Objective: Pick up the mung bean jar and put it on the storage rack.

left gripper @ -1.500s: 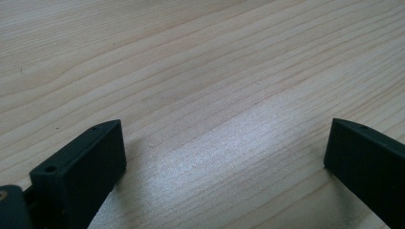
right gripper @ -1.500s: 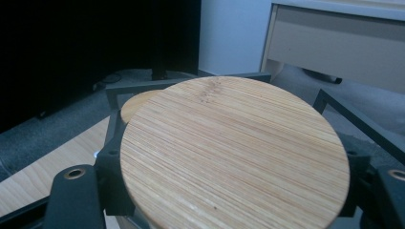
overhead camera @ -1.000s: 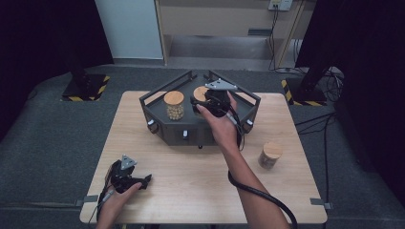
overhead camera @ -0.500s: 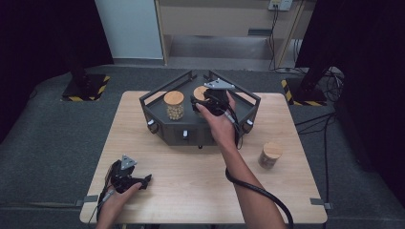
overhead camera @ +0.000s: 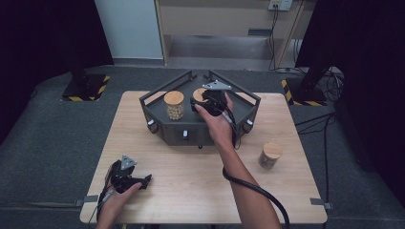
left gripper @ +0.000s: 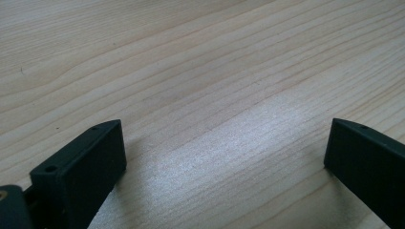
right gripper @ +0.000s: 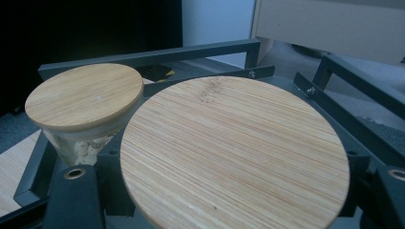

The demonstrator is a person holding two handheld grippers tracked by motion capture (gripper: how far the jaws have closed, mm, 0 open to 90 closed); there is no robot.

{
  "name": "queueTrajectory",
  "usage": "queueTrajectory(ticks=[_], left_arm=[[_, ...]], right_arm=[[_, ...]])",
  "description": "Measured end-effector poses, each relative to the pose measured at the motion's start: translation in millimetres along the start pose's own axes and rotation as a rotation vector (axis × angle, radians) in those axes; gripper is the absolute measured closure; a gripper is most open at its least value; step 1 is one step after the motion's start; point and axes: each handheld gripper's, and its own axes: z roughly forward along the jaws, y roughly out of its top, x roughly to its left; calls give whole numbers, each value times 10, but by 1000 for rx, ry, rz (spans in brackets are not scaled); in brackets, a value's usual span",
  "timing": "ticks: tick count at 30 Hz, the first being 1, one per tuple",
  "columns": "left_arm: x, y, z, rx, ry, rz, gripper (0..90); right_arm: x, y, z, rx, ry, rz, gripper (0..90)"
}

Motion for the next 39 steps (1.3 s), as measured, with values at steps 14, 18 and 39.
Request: queueTrajectory(ticks=[14, 18, 39], left_arm=[[1, 1, 0, 0, 0, 1, 0], [1, 1, 0, 0, 0, 1, 0], [1, 2, 0, 0, 0, 0, 0]], right_arm=[[-6, -42, 41, 9, 2, 10, 254], [4, -43, 55, 13, 3, 12, 254], [9, -90, 95, 18, -4, 22, 254]])
